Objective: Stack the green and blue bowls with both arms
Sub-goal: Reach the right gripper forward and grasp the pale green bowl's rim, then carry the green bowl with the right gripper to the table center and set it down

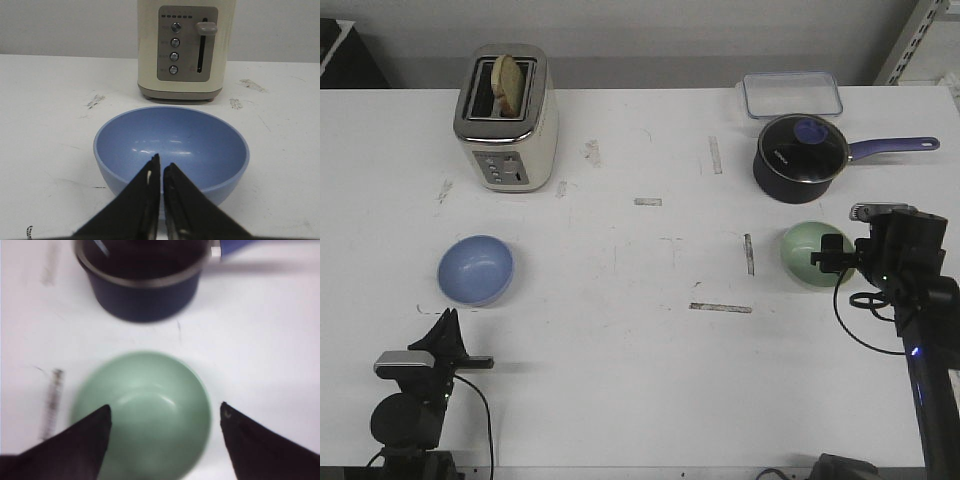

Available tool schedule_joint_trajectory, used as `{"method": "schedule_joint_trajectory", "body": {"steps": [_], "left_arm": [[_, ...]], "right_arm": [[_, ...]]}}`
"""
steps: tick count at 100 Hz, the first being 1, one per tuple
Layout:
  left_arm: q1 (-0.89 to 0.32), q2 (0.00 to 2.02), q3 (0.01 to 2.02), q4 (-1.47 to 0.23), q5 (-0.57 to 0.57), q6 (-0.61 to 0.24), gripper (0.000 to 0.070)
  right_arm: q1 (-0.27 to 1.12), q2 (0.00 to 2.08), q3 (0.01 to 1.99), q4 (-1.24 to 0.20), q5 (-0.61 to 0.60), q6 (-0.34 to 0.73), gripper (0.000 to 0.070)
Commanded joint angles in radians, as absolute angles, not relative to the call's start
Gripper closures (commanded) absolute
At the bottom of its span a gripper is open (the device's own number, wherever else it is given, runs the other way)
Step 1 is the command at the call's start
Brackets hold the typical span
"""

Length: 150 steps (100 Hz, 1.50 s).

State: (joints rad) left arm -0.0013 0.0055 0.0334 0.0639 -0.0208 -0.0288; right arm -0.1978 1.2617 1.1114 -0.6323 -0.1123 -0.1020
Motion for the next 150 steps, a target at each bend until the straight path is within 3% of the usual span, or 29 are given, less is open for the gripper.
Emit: {"method": "schedule_joint_trajectory", "body": {"steps": [1,25,32,37,58,92,111,137,150], "left_arm": [[-0.001,0.004,0.013,0.076,-0.02,-0.035,0.0698],[-0.001,0.004,0.013,0.076,-0.02,-0.035,0.0698],[-0.001,0.004,0.013,0.076,-0.02,-0.035,0.0698],[-0.001,0.004,0.013,0.076,-0.02,-0.035,0.0698],[-0.001,0.004,0.013,0.076,-0.02,-0.035,0.0698],[-0.001,0.004,0.013,0.077,-0.02,-0.035,0.0698],[-0.001,0.004,0.013,0.076,-0.02,-0.035,0.0698],[-0.001,0.004,0.013,0.076,-0.02,-0.035,0.0698],[-0.001,0.004,0.013,0.076,-0.02,-0.035,0.0698]], "right_arm": [[-0.221,1.328,1.127,-0.632,-0.116,-0.153,0.0198],[-0.266,1.507,1.127,-0.617,-0.116,-0.185,0.0203],[-0.268,1.543,1.127,-0.602,-0.115,-0.185,0.0241],[-0.268,1.56,1.127,-0.591,-0.116,-0.185,0.0307],[-0.268,1.573,1.127,-0.558,-0.116,-0.185,0.07],[-0.265,1.522,1.15,-0.554,-0.119,-0.176,0.07],[-0.203,1.431,1.248,-0.582,-0.21,-0.118,0.07],[0.092,1.36,1.316,-0.6,-0.342,-0.013,0.07],[0.289,1.382,1.312,-0.651,-0.34,-0.012,0.07]]}}
